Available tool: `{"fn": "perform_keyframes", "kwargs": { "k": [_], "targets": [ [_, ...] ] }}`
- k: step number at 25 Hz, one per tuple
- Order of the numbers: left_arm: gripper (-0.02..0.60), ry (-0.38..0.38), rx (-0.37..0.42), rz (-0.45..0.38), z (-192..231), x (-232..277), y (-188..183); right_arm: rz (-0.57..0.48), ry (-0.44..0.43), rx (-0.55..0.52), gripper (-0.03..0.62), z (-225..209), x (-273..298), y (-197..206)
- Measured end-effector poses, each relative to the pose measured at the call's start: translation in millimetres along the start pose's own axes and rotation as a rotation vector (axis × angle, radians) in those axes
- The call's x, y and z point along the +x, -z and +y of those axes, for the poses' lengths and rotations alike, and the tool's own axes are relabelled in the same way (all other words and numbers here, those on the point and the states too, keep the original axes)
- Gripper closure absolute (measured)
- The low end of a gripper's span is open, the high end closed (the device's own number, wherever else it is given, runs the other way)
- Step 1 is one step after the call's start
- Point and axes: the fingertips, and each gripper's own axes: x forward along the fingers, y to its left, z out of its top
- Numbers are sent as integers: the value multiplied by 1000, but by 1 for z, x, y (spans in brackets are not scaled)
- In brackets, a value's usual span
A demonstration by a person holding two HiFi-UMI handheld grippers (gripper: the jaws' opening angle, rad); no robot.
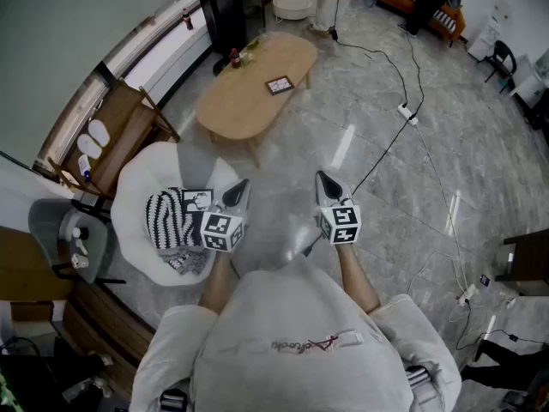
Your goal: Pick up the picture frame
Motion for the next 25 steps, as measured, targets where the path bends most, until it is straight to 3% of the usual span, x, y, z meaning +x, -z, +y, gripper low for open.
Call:
{"fn": "perform_keyframes", "kwargs": {
  "k": [25],
  "targets": [
    [581, -60, 14, -34, -8, 34, -22, -15, 1, 5, 591, -50, -8, 0]
  ]
}}
